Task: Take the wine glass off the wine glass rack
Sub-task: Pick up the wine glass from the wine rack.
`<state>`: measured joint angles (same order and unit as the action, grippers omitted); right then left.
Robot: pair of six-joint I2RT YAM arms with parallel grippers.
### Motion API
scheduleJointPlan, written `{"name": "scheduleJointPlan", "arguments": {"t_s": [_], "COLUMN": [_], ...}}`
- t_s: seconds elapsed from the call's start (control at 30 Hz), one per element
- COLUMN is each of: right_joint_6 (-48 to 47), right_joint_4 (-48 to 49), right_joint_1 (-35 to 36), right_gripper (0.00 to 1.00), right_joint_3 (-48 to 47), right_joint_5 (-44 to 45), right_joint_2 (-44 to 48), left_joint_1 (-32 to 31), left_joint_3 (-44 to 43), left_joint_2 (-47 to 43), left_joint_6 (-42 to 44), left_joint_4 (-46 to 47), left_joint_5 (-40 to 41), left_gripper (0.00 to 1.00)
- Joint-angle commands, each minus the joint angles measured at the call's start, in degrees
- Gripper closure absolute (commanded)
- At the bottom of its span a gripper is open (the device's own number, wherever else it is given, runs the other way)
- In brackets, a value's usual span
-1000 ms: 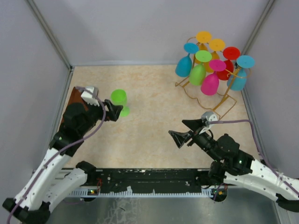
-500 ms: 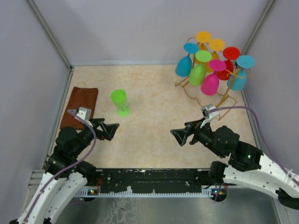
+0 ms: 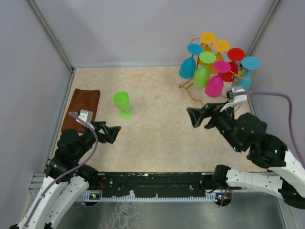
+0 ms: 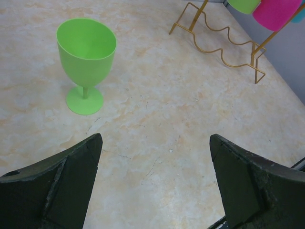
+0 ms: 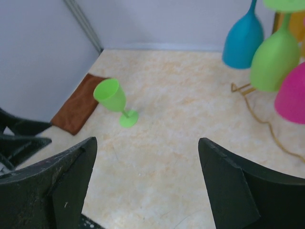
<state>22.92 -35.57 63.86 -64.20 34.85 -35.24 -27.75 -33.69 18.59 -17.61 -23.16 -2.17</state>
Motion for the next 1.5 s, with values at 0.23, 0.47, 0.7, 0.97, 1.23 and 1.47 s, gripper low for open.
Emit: {"name": "scheduleJointPlan", "arguments": {"t_s": [0.23, 0.47, 0.7, 0.97, 1.23, 1.47], "right_joint_6": [-19.93, -13.23, -5.55, -1.17, 2.48, 4.64], "right_joint_4": [-4.21, -7.27, -4.01, -5.18, -4.13, -0.42], "right_joint_1": [-8.15, -33.04, -46.53, -52.66, -58.6, -61.75], "right_gripper": [0.12, 0.11, 0.13, 0.16, 0.23, 0.31], "right_joint_3": [-27.56, -34.32, -36.56, -37.22, -35.02, -31.38], "right_joint_5": [10.6, -16.25, -26.96, -26.61, -27.81, -30.51], "right_joint_2": [-20.61, -29.59, -32.7, -35.12, -34.83, -35.57], "left_joint_1": [-0.07, -0.03, -0.03, -0.03, -0.05, -0.03], "left_joint_3": [0.29, 0.12, 0.29, 0.86, 0.91, 1.0], "left_joint_2": [-0.42, -0.82, -1.89, -2.13, -2.25, -2.34], "left_joint_6": [-0.61, -0.88, -0.88, -0.84, -0.7, -0.71], "left_joint_4": [0.0, -0.31, 0.06, 0.6, 1.1, 1.23], "left_joint_5": [1.67, 2.4, 2.36, 2.7, 2.35, 3.01], "left_gripper": [0.01, 0.01, 0.01, 0.01, 0.01, 0.01]}}
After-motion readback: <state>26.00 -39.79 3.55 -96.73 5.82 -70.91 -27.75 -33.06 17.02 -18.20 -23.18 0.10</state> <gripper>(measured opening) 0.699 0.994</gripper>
